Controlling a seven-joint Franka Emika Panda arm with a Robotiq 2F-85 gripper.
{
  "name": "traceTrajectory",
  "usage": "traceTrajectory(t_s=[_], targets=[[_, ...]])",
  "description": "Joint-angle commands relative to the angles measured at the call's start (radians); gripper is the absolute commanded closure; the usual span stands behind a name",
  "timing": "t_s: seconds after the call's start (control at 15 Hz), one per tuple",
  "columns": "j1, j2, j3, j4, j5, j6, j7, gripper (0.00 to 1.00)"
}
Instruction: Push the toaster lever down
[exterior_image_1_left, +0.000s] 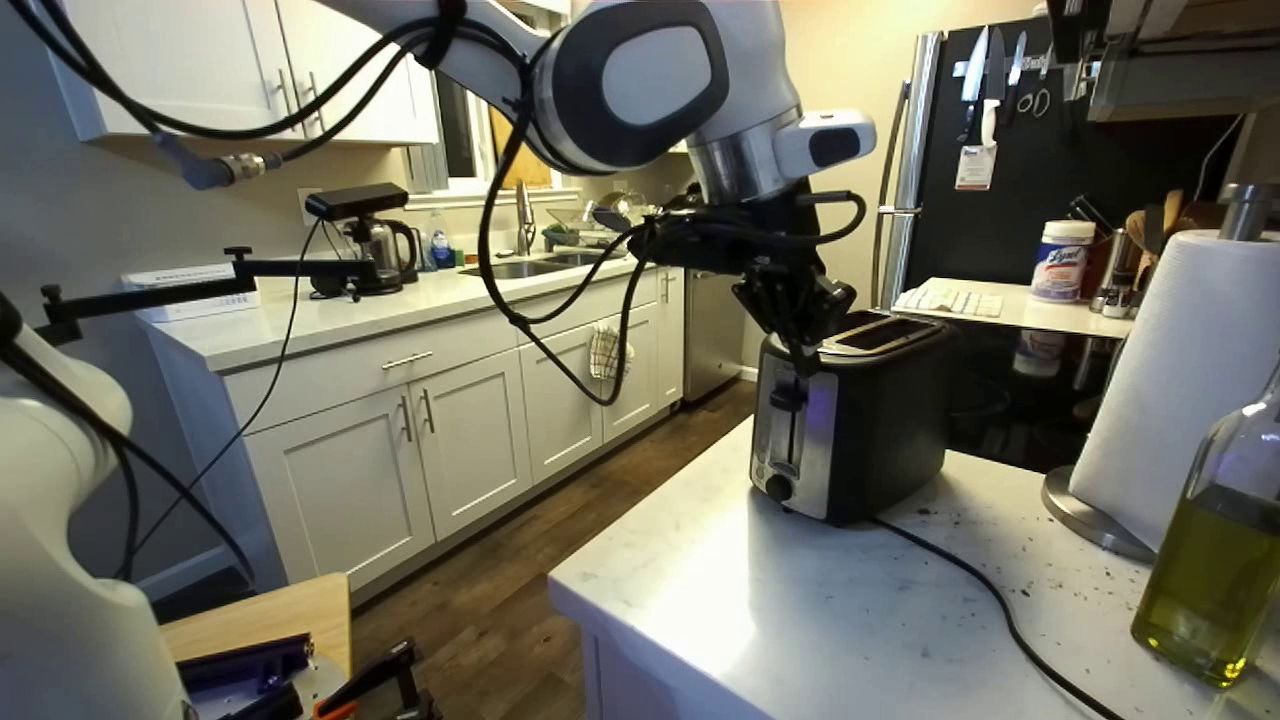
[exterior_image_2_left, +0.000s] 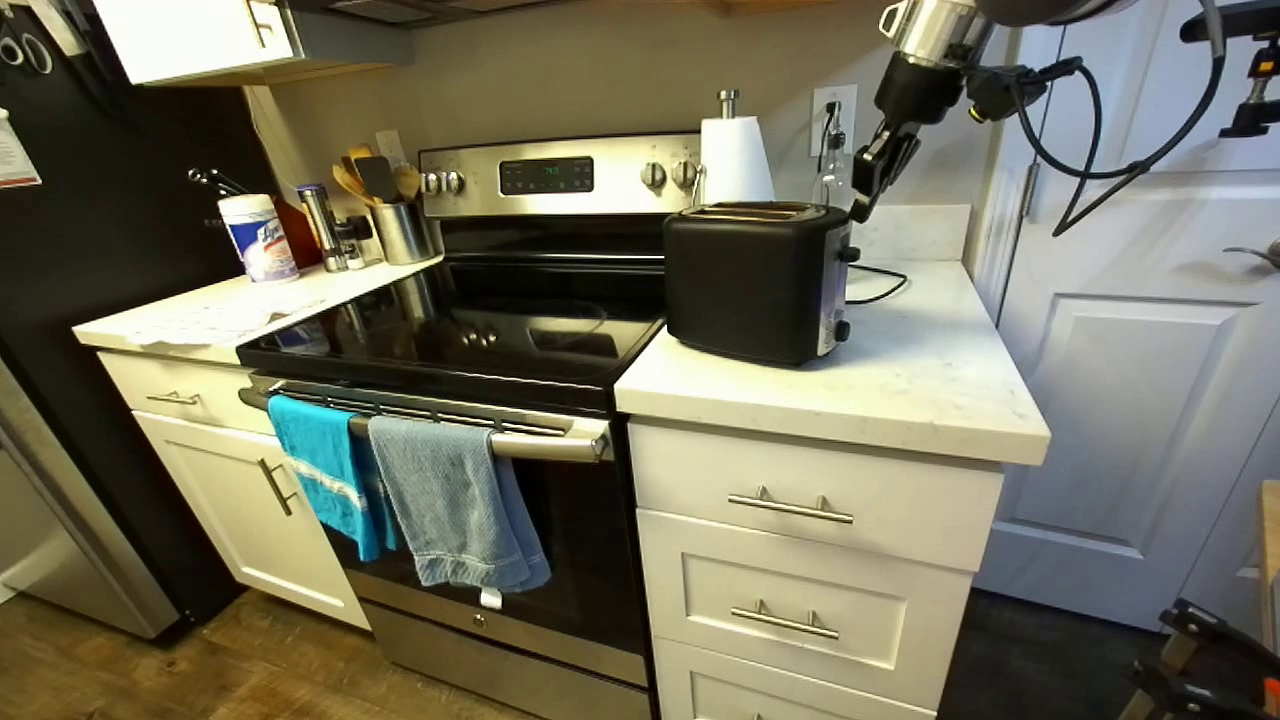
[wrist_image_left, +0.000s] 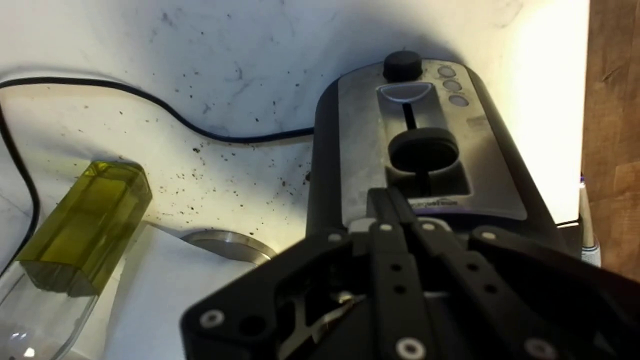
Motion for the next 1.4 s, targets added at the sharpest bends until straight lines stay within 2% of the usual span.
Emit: traceTrajectory(t_s=[0.0,0.33,0.53,1.33], targets=[[0.001,-0.06,-0.004,-0.052,0.007,-0.048,-0.032,1.0],[0.008,-0.131,-0.004,-0.109,0.001,-0.044,-0.042,1.0],[0.009,-0.133,-0.006,-0.121,-0.001,-0.018,-0.04,1.0],[0.028,0.026,0.009,-0.07,0.004,0.113,-0.041,1.0]])
